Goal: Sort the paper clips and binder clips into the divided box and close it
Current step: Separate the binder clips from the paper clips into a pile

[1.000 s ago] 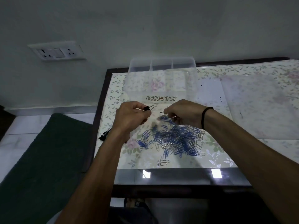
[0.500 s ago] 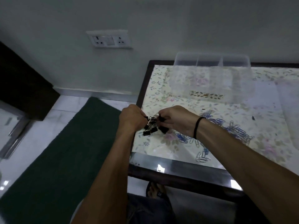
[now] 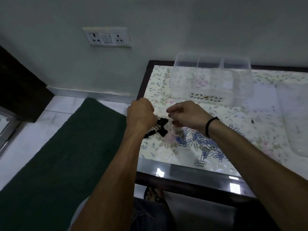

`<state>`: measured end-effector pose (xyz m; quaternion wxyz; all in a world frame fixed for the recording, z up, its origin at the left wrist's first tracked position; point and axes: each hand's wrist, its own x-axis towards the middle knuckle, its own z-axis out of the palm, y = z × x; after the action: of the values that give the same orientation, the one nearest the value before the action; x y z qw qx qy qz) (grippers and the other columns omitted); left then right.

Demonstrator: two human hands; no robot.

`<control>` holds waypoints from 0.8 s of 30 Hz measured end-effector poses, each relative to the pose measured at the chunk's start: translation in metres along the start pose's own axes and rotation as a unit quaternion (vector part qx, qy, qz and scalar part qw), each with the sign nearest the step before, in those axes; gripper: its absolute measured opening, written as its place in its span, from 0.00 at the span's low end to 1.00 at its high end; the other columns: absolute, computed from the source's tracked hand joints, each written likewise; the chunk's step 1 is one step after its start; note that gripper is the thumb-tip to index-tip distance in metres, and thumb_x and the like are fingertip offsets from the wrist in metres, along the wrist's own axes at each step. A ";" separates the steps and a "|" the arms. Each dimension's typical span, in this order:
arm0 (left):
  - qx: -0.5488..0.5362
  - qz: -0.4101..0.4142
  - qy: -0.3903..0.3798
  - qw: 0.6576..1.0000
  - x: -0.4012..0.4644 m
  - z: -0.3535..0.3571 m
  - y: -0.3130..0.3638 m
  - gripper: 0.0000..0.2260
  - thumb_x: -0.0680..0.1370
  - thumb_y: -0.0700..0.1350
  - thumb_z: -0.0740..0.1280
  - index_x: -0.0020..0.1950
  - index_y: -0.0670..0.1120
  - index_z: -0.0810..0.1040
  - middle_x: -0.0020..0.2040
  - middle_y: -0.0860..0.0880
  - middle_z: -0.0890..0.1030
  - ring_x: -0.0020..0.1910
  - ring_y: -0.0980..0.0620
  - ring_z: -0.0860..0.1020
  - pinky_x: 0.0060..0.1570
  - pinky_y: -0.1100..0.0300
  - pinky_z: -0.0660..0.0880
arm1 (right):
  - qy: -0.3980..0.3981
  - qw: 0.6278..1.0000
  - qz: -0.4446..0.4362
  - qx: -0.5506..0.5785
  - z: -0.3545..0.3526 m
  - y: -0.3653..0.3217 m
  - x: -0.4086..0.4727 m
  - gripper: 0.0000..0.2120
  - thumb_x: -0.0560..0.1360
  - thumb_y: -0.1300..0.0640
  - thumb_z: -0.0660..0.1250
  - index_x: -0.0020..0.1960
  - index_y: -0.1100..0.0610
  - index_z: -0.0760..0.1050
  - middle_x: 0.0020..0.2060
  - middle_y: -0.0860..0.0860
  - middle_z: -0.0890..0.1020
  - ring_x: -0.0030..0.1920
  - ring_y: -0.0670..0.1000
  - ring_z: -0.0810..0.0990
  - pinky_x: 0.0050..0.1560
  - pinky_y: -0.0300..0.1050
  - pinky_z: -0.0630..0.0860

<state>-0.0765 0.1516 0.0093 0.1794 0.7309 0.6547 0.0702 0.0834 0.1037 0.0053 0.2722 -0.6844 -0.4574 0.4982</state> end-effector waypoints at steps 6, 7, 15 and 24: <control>-0.039 0.165 -0.129 0.977 -0.003 0.028 0.054 0.16 0.71 0.43 0.78 0.57 0.51 0.82 0.51 0.48 0.84 0.49 0.52 0.81 0.54 0.58 0.79 | 0.050 0.910 0.009 -0.411 -0.060 0.027 -0.022 0.35 0.67 0.47 0.77 0.70 0.53 0.70 0.63 0.55 0.78 0.59 0.55 0.78 0.57 0.48 0.77; -0.025 0.190 -0.155 0.969 -0.005 0.037 0.064 0.18 0.72 0.43 0.77 0.62 0.50 0.80 0.55 0.48 0.83 0.53 0.51 0.80 0.55 0.57 0.78 | 0.048 0.892 0.048 -0.446 -0.070 0.037 -0.026 0.41 0.65 0.43 0.78 0.72 0.54 0.67 0.66 0.56 0.74 0.64 0.58 0.75 0.60 0.51 0.76; 0.100 0.203 -0.145 0.963 -0.023 0.090 0.099 0.19 0.77 0.43 0.69 0.66 0.39 0.73 0.64 0.39 0.74 0.63 0.40 0.73 0.59 0.52 0.72 | 0.067 0.888 0.154 -0.427 -0.112 0.087 -0.049 0.49 0.68 0.33 0.70 0.75 0.63 0.57 0.70 0.63 0.64 0.68 0.63 0.69 0.67 0.53 0.70; 0.050 0.244 -0.091 0.964 -0.031 0.100 0.131 0.15 0.76 0.41 0.65 0.62 0.40 0.75 0.59 0.39 0.80 0.59 0.39 0.79 0.50 0.53 0.73 | 0.001 0.961 0.031 -0.276 -0.072 0.088 -0.063 0.13 0.75 0.57 0.62 0.35 0.64 0.70 0.37 0.61 0.77 0.36 0.54 0.72 0.36 0.47 0.67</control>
<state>0.0755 0.0942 -0.0326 0.1787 0.8799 0.4402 0.0125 0.1764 0.0148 -0.0145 0.0579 -0.7474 -0.5556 0.3597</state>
